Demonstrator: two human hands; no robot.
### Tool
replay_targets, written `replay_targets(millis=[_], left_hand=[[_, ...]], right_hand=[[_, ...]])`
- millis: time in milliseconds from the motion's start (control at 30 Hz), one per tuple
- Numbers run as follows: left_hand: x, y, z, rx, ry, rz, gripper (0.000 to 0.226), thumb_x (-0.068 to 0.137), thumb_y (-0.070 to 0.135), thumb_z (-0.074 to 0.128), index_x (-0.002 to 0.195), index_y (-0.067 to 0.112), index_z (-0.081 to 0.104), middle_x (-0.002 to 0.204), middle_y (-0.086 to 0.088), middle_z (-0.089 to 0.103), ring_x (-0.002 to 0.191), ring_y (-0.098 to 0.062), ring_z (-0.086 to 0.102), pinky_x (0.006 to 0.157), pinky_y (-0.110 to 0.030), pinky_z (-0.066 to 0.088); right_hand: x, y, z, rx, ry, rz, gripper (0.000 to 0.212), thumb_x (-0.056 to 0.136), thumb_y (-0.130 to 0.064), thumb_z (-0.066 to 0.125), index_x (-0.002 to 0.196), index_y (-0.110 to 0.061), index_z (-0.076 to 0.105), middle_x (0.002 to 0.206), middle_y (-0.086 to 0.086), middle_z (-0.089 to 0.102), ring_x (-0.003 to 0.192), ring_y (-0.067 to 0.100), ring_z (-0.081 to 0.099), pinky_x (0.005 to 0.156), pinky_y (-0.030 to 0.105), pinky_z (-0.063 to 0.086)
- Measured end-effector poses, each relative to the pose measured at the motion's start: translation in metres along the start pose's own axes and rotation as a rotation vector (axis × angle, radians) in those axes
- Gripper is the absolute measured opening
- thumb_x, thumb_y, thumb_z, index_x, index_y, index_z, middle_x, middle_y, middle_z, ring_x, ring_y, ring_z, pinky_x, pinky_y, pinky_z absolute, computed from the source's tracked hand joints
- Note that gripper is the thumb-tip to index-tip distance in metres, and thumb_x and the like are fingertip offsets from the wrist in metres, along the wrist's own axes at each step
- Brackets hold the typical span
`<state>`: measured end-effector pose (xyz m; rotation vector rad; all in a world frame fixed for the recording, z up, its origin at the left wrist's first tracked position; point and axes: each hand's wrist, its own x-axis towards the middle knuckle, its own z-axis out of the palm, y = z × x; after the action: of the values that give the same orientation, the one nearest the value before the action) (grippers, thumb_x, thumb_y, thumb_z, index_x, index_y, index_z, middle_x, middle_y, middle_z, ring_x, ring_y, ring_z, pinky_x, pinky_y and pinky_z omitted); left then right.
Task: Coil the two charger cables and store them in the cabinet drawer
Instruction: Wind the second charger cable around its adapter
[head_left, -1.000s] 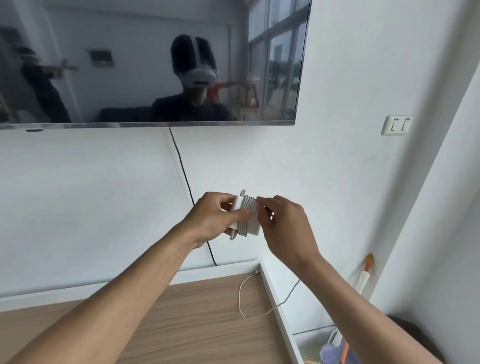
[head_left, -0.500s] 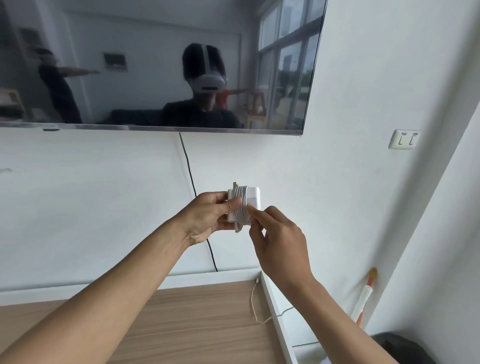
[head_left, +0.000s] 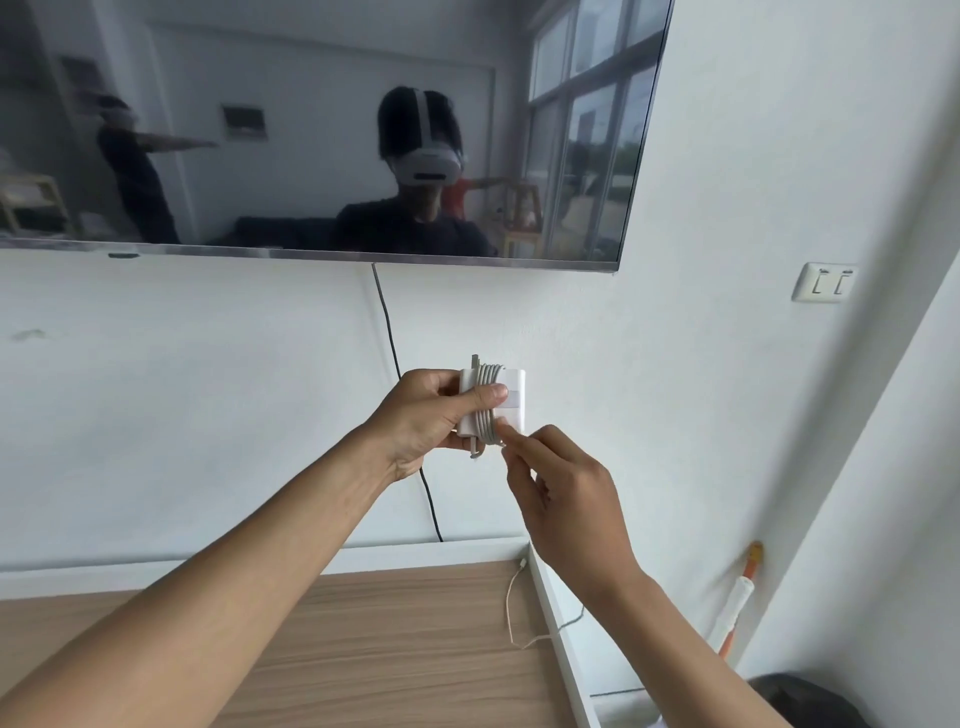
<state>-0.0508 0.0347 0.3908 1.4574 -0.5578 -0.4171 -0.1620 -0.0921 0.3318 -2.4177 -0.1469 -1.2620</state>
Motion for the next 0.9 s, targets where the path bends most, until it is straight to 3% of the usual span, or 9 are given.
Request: replay_targets(millis=[100,167,300,433,533,667,767,900], left_hand=[[-0.001,0.000,-0.002,-0.037,0.044,-0.019,0.026,0.083,0.019,0.073,0.101,0.000,0.070,0.083,-0.012,0.071,0.068,-0.024,0.068,0.056,-0.031,0.057],[-0.002,0.001,-0.005,-0.076,0.051,-0.032,0.025,0.083,0.019,0.072,0.101,0.002,0.070,0.087,-0.012,0.072,0.069,-0.022,0.069,0.057,-0.031,0.057],[-0.010,0.004,0.002,-0.067,-0.129,-0.024,0.044,0.073,0.026,0.072,0.109,0.000,0.067,0.090,-0.012,0.072,0.076,-0.024,0.069,0.059,-0.031,0.055],[-0.015,0.009,0.006,0.003,-0.245,0.009,0.043,0.074,0.024,0.069,0.110,0.000,0.065,0.086,-0.009,0.071,0.072,-0.022,0.069,0.056,-0.029,0.054],[-0.019,0.013,0.000,0.091,-0.299,0.008,0.038,0.076,0.023,0.069,0.108,0.002,0.067,0.087,-0.008,0.071,0.074,-0.023,0.069,0.060,-0.029,0.054],[-0.024,0.007,-0.004,0.339,-0.295,0.058,0.032,0.078,0.019,0.075,0.106,0.005,0.070,0.102,-0.021,0.068,0.079,-0.030,0.069,0.072,-0.042,0.057],[-0.026,0.002,-0.004,0.426,-0.279,0.069,0.029,0.078,0.019,0.078,0.102,0.004,0.070,0.103,-0.026,0.066,0.076,-0.031,0.066,0.074,-0.050,0.055],[-0.025,0.003,-0.008,0.524,-0.263,0.067,0.027,0.076,0.025,0.080,0.099,0.012,0.073,0.098,-0.017,0.070,0.074,-0.021,0.066,0.071,-0.045,0.057]], right_hand=[[-0.013,0.011,-0.004,0.208,-0.013,0.079,0.033,0.092,-0.008,0.058,0.118,-0.027,0.067,0.075,-0.011,0.051,0.053,0.009,0.042,0.052,0.013,0.034],[-0.018,0.016,-0.005,0.313,-0.028,0.185,0.030,0.091,-0.007,0.061,0.108,-0.031,0.071,0.073,-0.011,0.054,0.053,0.008,0.042,0.054,0.013,0.034],[-0.013,0.017,-0.004,0.401,-0.055,0.316,0.021,0.092,-0.016,0.063,0.093,-0.036,0.072,0.069,-0.008,0.055,0.051,0.006,0.039,0.053,0.014,0.034],[-0.005,0.018,-0.008,0.389,-0.073,0.300,0.027,0.092,-0.017,0.063,0.080,-0.041,0.065,0.065,-0.006,0.051,0.050,0.007,0.037,0.052,0.014,0.031],[-0.002,0.024,-0.012,0.323,-0.083,0.332,0.014,0.091,-0.018,0.063,0.083,-0.027,0.072,0.066,-0.011,0.059,0.052,0.005,0.044,0.053,0.010,0.032],[0.013,0.029,-0.025,0.263,-0.183,0.430,0.013,0.091,-0.021,0.064,0.082,-0.016,0.071,0.054,-0.030,0.056,0.048,0.000,0.048,0.049,0.009,0.034],[0.027,0.026,-0.030,0.208,-0.339,0.448,0.015,0.092,-0.022,0.062,0.079,-0.019,0.070,0.048,-0.020,0.055,0.045,-0.001,0.047,0.045,0.009,0.033],[0.040,0.027,-0.031,0.304,-0.486,0.651,0.028,0.090,-0.030,0.063,0.082,-0.004,0.070,0.066,0.003,0.052,0.048,0.009,0.037,0.040,0.013,0.028]])
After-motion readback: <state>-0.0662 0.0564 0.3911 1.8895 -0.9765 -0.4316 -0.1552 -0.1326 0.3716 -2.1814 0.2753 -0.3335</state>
